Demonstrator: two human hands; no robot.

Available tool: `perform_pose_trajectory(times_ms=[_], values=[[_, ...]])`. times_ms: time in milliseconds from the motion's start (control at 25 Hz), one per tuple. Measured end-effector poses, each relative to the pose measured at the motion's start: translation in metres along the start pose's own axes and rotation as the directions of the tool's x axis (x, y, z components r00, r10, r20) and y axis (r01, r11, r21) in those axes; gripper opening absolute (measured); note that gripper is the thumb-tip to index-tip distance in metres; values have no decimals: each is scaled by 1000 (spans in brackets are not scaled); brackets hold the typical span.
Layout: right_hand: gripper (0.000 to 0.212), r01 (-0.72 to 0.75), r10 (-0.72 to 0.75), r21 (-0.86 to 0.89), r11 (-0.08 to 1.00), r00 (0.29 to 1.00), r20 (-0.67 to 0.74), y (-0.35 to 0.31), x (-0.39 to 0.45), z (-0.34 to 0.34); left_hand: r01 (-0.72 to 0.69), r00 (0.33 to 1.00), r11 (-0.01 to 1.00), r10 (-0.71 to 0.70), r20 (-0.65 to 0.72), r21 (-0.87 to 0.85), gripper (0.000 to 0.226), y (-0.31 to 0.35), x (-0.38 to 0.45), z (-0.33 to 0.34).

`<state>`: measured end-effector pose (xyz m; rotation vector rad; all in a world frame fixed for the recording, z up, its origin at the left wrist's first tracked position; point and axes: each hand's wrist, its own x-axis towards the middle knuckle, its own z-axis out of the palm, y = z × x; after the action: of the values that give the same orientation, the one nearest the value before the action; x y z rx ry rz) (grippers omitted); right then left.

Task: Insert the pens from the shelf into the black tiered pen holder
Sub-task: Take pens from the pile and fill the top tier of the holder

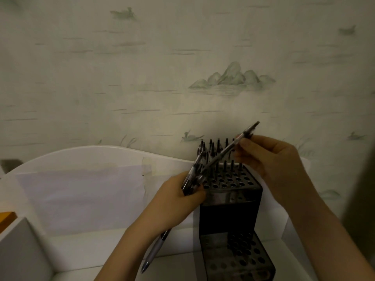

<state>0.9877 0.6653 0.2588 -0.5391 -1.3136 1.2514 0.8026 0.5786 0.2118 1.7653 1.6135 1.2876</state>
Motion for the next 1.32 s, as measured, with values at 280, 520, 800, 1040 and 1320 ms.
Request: perform_pose_trajectory(times_ms=[280, 520, 800, 1040, 1320], values=[[9, 290, -344, -440, 850, 938, -48, -3, 7, -3, -1, 999, 999, 2, -41, 35, 11, 2, 5, -5], [5, 313, -379, -604, 733, 925, 20, 19, 13, 1, -6, 999, 999, 8, -52, 41, 11, 2, 4, -5], [12, 209, -245, -700, 683, 968, 49, 42, 19, 1, -9, 998, 999, 11, -59, 37, 9, 3, 0, -7], [19, 149, -159, -768, 622, 985, 63, 35, 28, 1, -18, 999, 999, 20, -47, 31, 8, 4, 0, -4], [19, 85, -6, -825, 558, 995, 99, 22, 38, 4, -31, 998, 999, 32, -48, 32, 9, 8, 0, 1]])
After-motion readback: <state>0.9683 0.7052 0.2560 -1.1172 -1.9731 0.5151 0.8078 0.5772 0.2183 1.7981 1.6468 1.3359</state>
